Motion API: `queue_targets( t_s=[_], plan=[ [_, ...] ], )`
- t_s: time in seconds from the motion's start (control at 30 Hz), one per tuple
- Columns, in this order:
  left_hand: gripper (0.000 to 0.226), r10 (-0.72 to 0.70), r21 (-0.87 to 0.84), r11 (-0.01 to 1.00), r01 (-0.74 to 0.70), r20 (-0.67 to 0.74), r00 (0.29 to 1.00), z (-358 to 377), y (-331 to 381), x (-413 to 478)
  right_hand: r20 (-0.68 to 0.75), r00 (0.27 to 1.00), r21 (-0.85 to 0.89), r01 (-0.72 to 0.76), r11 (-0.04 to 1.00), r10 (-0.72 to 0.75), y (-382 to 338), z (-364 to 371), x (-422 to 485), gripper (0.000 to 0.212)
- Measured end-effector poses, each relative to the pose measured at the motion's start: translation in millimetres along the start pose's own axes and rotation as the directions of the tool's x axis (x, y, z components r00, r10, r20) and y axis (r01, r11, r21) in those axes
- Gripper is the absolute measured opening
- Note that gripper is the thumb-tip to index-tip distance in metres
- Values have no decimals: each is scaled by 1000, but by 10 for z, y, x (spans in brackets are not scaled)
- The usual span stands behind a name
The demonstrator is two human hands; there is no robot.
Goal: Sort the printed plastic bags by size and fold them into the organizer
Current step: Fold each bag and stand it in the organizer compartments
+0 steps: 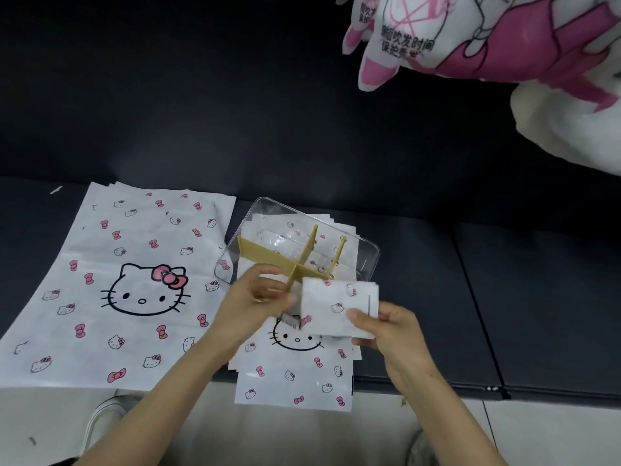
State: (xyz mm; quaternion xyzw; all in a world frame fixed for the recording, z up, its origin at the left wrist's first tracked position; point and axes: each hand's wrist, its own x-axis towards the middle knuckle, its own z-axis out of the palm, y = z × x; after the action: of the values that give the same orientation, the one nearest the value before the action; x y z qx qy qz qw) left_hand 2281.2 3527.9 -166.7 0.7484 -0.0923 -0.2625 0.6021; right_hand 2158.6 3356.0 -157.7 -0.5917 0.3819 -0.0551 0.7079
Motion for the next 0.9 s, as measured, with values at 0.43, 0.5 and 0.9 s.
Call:
queue_targets(
  t_s=[0.43,0.5,0.9],
  plan=[
    [28,-1,513,855,80,-151,988,-577,-379,1620,-352,926,281,-34,959,135,217,-53,792,10],
    [29,22,475,878,53,-152,988,-595,-381,1639,-345,929,305,-26,952,136,237,-56,808,8],
    [17,272,696,715,-68,-187,944,188,368,1089,-458,889,294,163,942,-11,-182,-806,524,8]
  ],
)
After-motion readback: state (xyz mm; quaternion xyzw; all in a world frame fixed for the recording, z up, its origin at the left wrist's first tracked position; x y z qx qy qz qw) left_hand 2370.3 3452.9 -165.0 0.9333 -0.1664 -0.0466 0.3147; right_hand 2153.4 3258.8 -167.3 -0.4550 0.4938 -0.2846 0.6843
